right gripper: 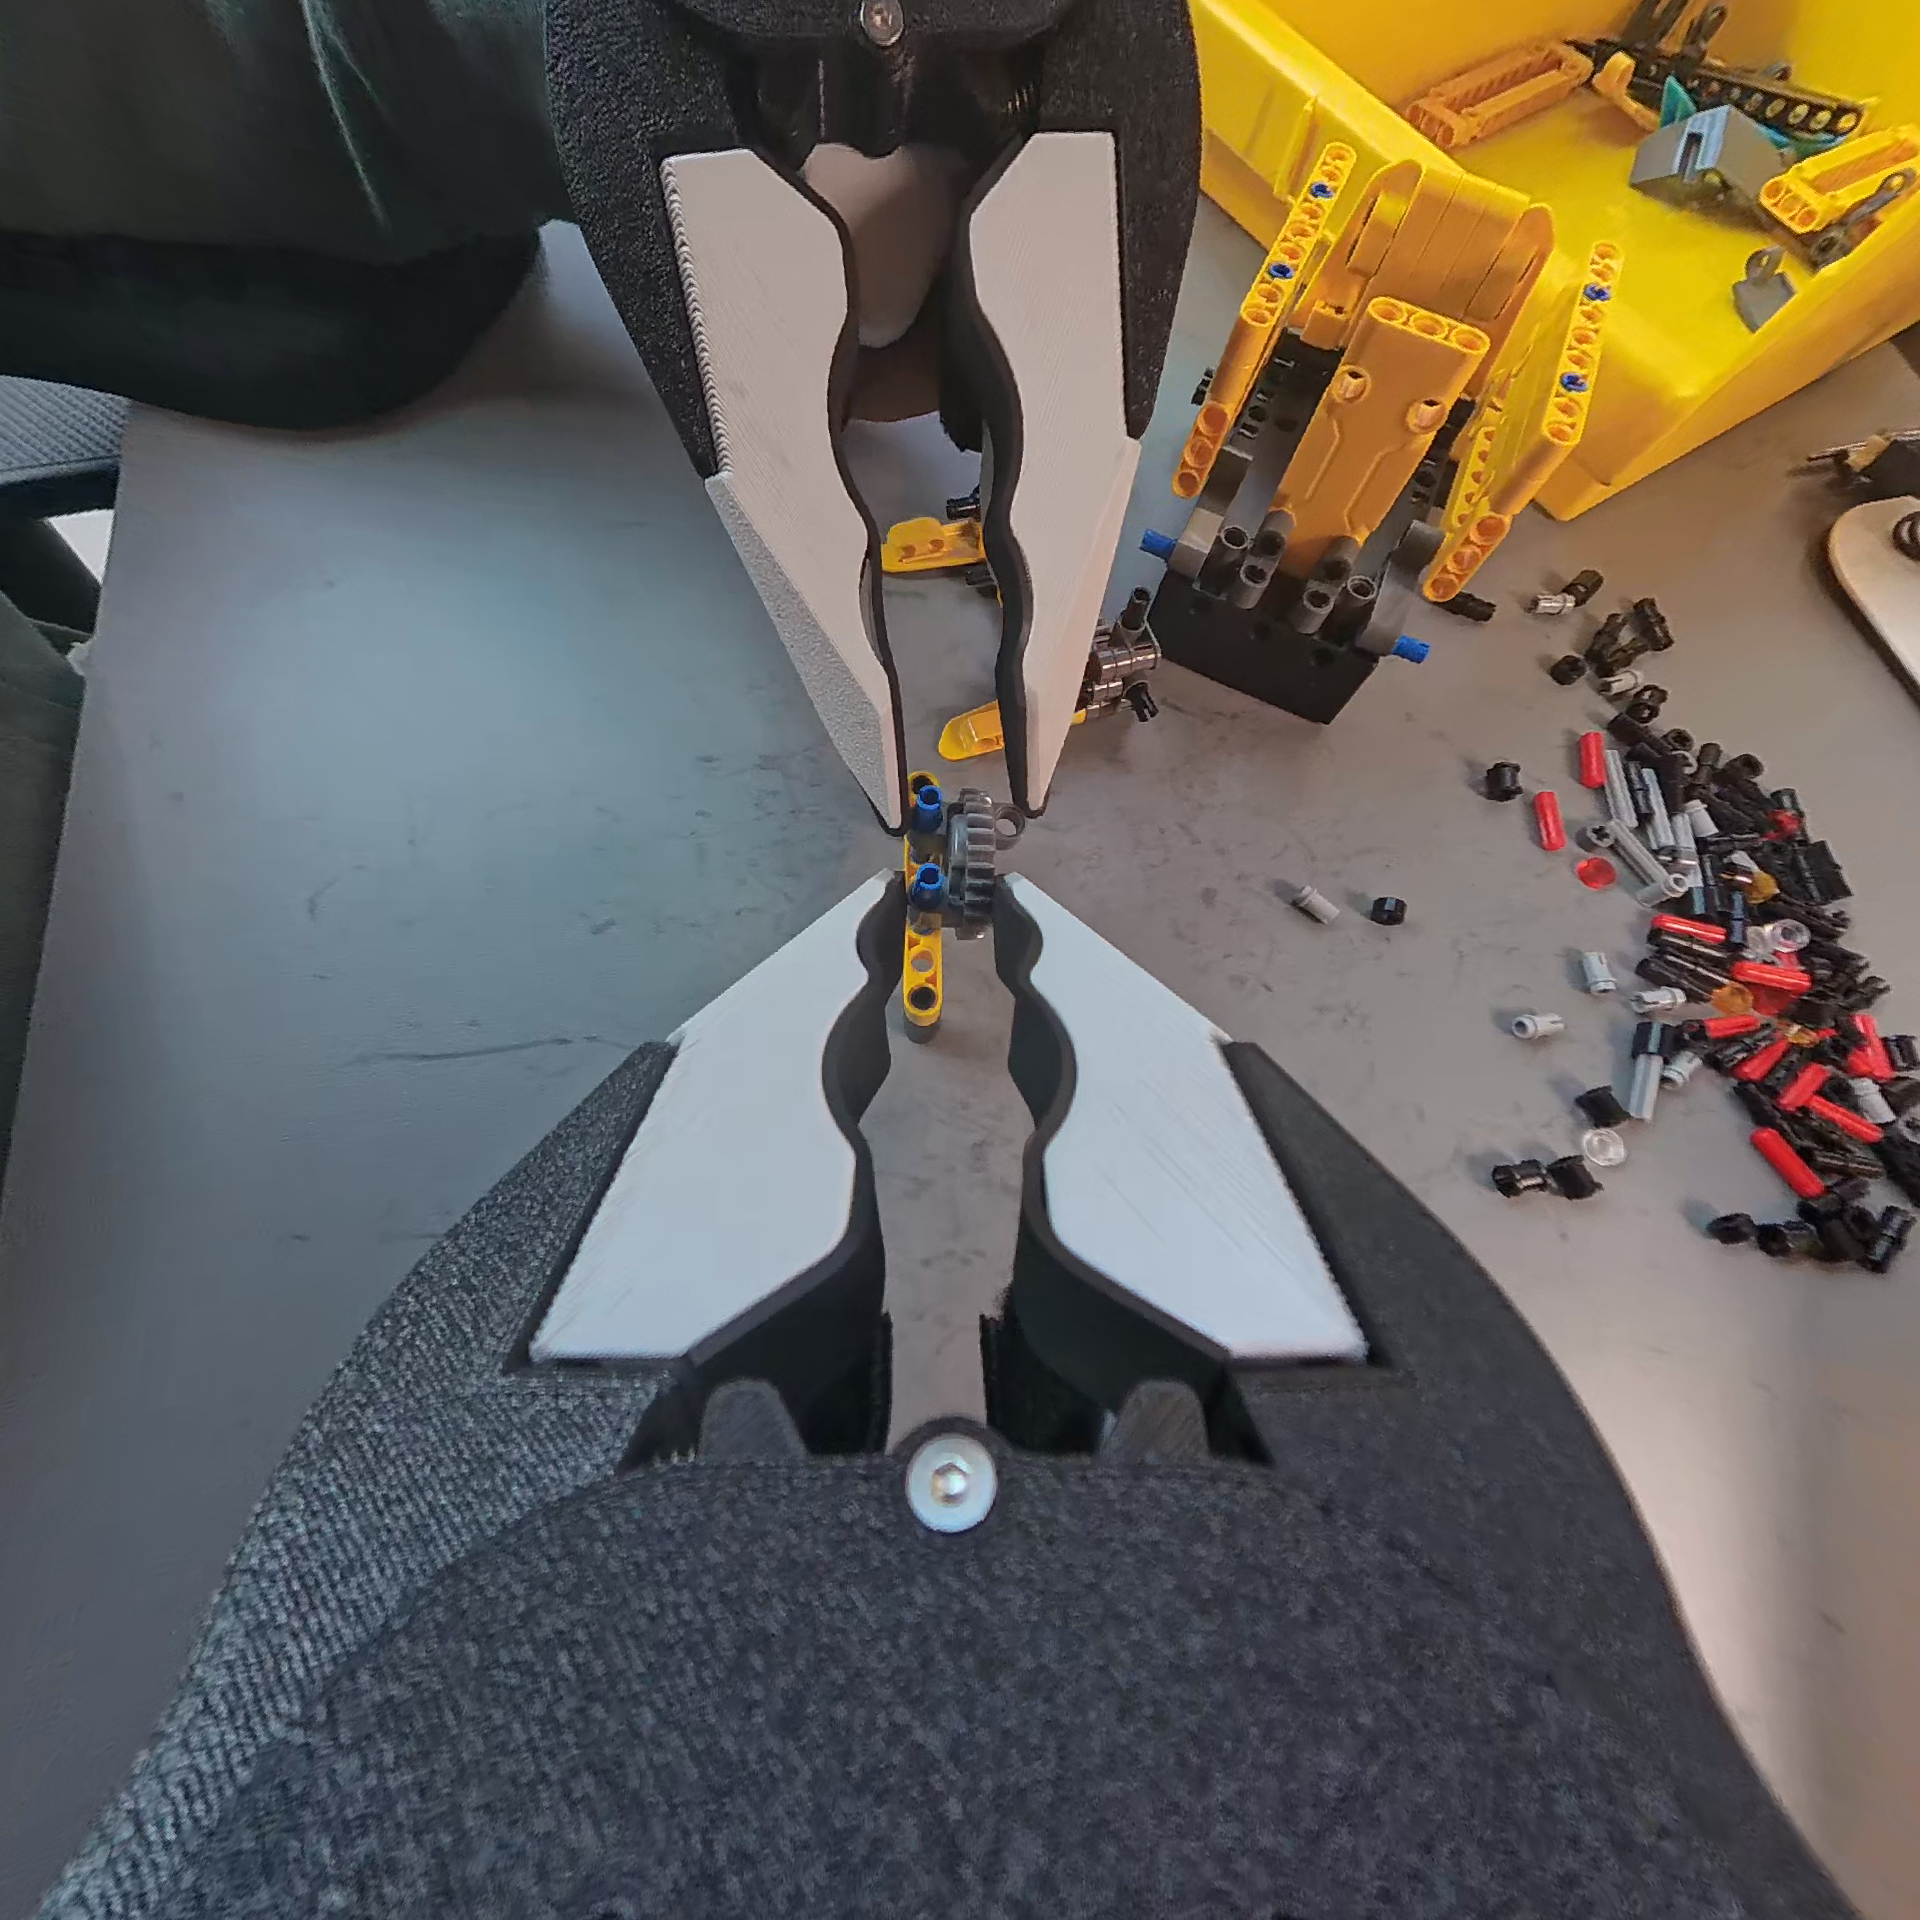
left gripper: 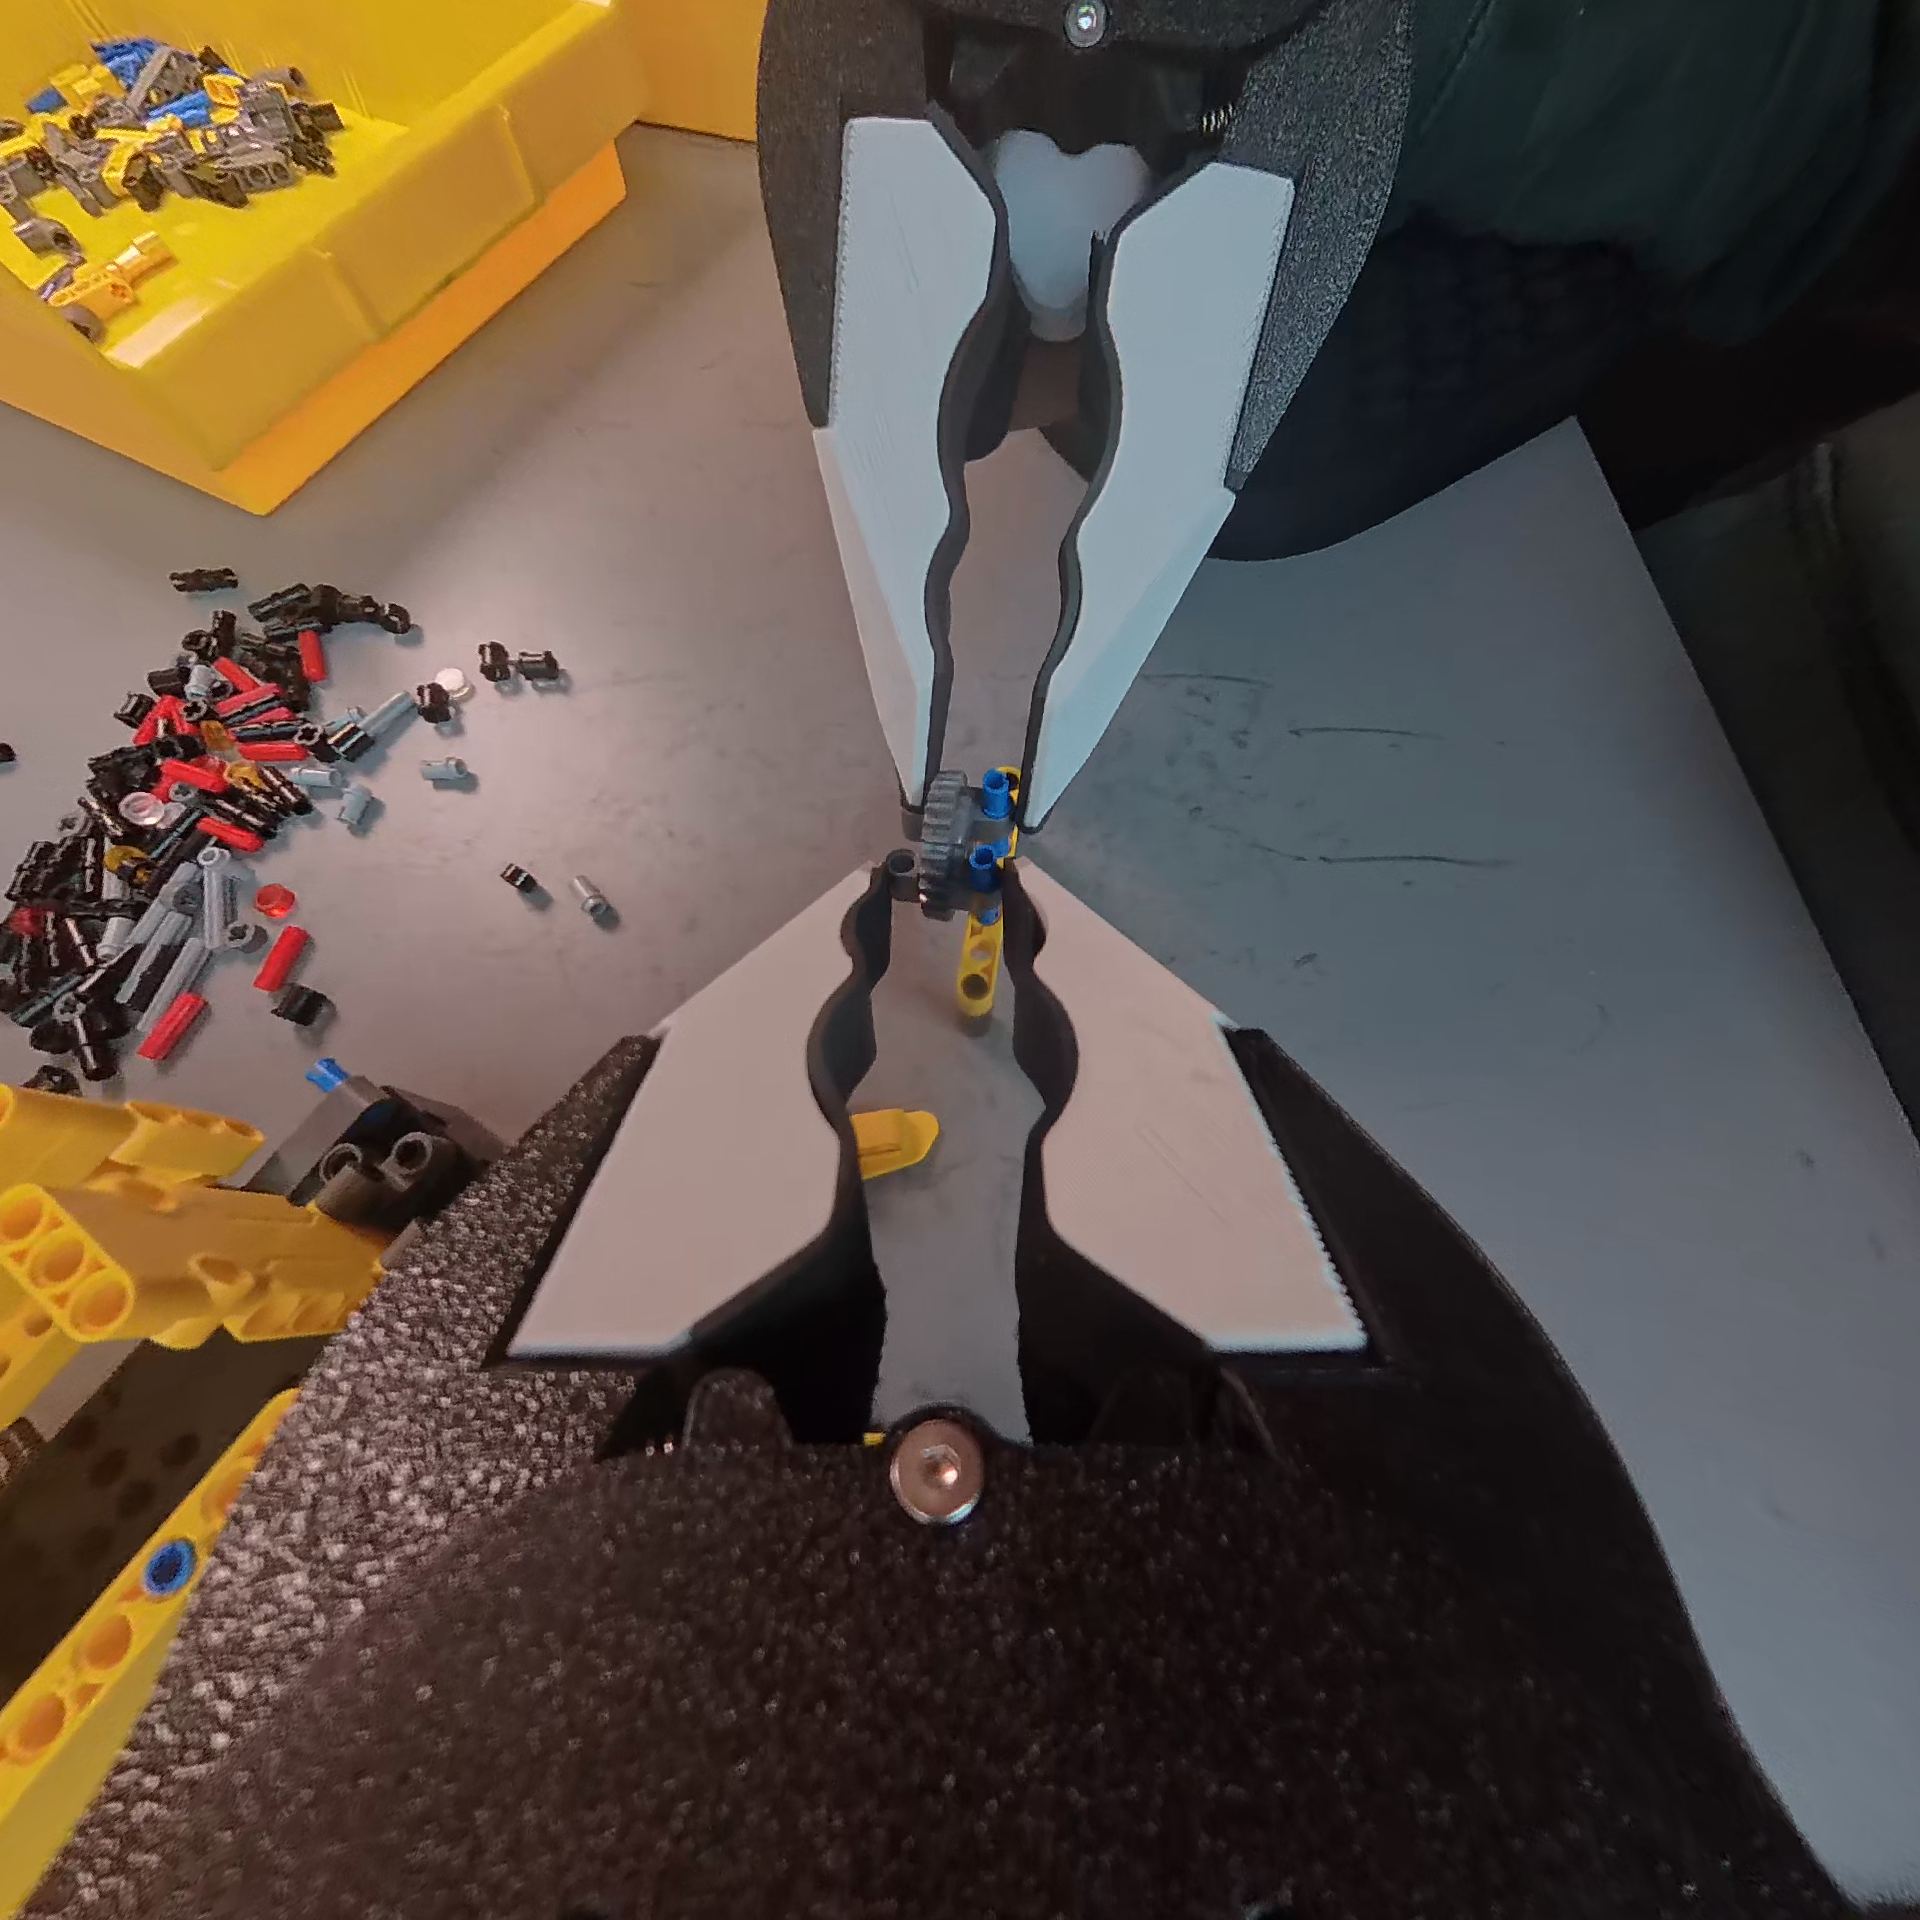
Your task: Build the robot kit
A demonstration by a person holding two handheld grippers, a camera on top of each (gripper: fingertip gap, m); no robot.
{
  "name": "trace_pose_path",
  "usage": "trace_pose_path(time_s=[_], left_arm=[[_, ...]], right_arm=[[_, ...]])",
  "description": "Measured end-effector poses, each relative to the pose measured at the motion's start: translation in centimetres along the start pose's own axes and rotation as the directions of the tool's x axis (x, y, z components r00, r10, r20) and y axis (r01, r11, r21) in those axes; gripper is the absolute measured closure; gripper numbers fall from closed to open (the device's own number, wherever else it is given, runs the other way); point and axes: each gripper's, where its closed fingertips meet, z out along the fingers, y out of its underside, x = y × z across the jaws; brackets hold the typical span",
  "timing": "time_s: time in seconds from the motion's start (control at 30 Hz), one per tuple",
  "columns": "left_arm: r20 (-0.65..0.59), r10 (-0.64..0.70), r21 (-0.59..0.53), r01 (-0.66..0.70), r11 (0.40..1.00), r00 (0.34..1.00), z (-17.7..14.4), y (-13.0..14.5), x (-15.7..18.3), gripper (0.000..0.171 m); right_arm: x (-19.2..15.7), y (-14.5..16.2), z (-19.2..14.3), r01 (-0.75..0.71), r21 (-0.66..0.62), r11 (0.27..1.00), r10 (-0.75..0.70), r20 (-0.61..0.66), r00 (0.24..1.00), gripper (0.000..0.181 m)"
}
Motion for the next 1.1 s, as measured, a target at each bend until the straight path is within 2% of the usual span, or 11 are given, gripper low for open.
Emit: trace_pose_path(time_s=[0.13,0.17,0.23,0.37,0.53,0.63,0.83,0.93,1.03,1.1], left_arm=[[0.01,0.012,-0.012,-0.012,1.0,1.0,0.0,0.0,0.0,0.152],[0.02,0.021,-0.021,-0.021,1.0,1.0,-0.1,0.1,-0.1,0.157],[0.024,0.028,-0.065,-0.027,0.998,0.999,0.1,0.8,-0.2,0.159],[0.054,0.046,-0.066,-0.042,0.997,0.997,-0.1,0.7,-0.6,0.159],[0.045,0.026,-0.072,-0.022,0.997,0.999,-0.2,0.6,-0.5,0.159],[0.043,-0.003,-0.065,0.006,0.998,0.999,0.0,0.3,-0.5,0.159],[0.138,-0.115,0.013,0.115,0.993,0.984,-1.4,-0.6,-2.7,0.158],[0.173,-0.167,0.027,0.164,0.986,0.971,-2.1,-0.3,-3.5,0.158],[0.146,-0.2,-0.008,0.204,0.979,0.969,-2.1,0.5,-3.1,0.158],[0.08,-0.218,-0.044,0.222,0.974,0.973,-1.8,0.9,-1.9,0.158]], right_arm=[[0.1,-0.4,-0.4,0.016,0.009,1.0,-0.016,-0.013,1.0,0.162],[0.0,-0.8,-0.9,0.027,0.019,0.999,-0.027,-0.011,1.0,0.162],[0.0,-1.7,-1.8,0.077,0.021,0.997,-0.076,-0.024,0.997,0.165],[0.1,-1.2,-2.0,0.169,-0.104,0.98,-0.175,-0.051,0.983,0.166],[0.5,-0.2,-1.9,0.105,-0.095,0.99,-0.111,-0.063,0.992,0.164],[1.1,1.4,-1.7,0.107,-0.155,0.982,-0.123,-0.1,0.987,0.164],[3.9,2.9,-1.0,0.03,-0.203,0.979,-0.063,-0.16,0.985,0.156],[3.9,3.7,-0.4,0.023,-0.248,0.968,-0.053,-0.115,0.992,0.15],[4.1,4.2,0.4,0.066,-0.277,0.959,-0.096,-0.096,0.991,0.152],[4.4,3.9,0.7,0.065,-0.276,0.959,-0.09,-0.082,0.993,0.16]])
